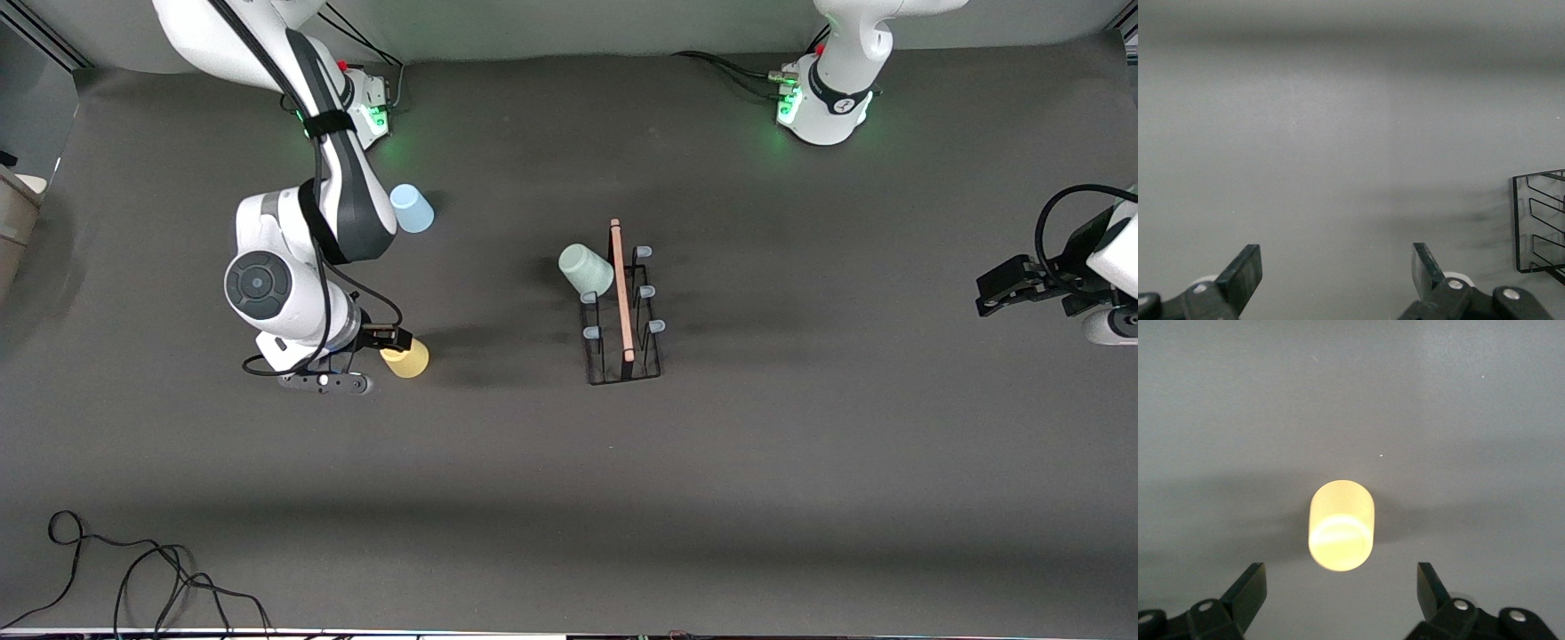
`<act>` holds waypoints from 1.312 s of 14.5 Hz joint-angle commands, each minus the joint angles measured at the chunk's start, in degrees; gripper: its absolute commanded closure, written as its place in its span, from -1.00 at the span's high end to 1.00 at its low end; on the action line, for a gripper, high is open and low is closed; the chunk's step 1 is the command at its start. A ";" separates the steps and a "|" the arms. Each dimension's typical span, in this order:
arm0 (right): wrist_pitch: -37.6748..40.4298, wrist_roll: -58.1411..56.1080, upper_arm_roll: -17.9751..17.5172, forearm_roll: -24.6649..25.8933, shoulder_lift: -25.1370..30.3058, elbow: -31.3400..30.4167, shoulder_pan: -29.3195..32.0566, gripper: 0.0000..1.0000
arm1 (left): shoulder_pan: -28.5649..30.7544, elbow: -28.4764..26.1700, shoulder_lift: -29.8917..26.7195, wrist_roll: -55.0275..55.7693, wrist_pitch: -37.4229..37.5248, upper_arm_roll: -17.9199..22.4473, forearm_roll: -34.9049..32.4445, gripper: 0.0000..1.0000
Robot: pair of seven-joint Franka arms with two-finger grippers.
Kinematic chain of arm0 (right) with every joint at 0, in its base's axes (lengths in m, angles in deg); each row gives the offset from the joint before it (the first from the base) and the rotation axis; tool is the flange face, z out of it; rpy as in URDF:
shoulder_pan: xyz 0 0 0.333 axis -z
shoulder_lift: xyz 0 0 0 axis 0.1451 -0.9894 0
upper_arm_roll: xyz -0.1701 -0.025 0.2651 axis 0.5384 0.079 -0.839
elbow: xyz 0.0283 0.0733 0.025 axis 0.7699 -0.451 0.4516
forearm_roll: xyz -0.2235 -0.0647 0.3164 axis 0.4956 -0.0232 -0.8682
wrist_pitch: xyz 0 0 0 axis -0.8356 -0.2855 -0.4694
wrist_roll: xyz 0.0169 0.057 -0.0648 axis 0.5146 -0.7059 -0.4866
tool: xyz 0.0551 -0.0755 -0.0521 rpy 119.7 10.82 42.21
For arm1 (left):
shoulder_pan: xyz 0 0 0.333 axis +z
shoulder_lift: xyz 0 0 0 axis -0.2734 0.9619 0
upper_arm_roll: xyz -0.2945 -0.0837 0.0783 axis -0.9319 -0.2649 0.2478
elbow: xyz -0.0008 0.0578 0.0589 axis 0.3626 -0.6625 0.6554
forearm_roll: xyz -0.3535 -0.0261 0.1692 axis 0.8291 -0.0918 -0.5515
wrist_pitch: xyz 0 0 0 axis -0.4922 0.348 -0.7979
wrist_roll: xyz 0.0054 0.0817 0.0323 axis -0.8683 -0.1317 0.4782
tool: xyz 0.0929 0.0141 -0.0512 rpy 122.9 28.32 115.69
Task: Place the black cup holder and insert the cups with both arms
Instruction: 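Move the right gripper over to the yellow cup, then close the right gripper around the yellow cup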
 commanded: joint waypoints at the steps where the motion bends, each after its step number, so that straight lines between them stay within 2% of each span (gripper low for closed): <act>1: -4.83 -1.88 0.09 -0.49 0.35 -3.50 -0.08 1.00 | 0.03 0.41 -0.08 0.30 0.99 0.05 0.61 1.00; 3: -9.57 -1.88 0.00 -1.28 -0.62 -6.13 -0.52 0.99 | 0.03 0.24 -0.08 0.30 0.99 0.14 0.61 1.00; 6: -14.33 -3.63 -0.35 -6.46 -0.97 -8.96 -0.61 0.99 | 0.03 0.15 -0.08 0.21 0.99 0.14 0.61 1.00; 18: -16.01 -3.91 -0.70 -8.40 -4.14 -9.31 -0.96 0.98 | 0.03 -0.73 0.53 0.21 0.37 0.14 0.61 1.00; 19: -16.09 -3.99 -0.70 -8.40 -4.31 -9.31 -1.66 0.82 | 0.03 -0.90 0.53 0.21 0.37 0.14 0.61 1.00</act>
